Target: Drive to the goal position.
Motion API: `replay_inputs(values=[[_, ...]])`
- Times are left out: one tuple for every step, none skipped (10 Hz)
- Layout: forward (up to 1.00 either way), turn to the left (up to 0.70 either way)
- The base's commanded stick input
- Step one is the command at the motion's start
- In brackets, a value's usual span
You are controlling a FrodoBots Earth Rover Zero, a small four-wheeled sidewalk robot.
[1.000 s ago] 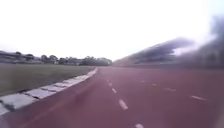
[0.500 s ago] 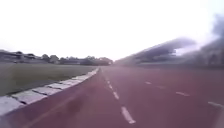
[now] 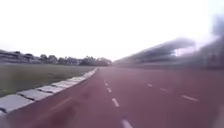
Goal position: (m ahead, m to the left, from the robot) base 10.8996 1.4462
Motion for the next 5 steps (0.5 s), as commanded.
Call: replay_inputs(values=[[0.70,0.00],[0.70,0.00],[0.70,0.00],[0.70,0.00],[0.70,0.00]])
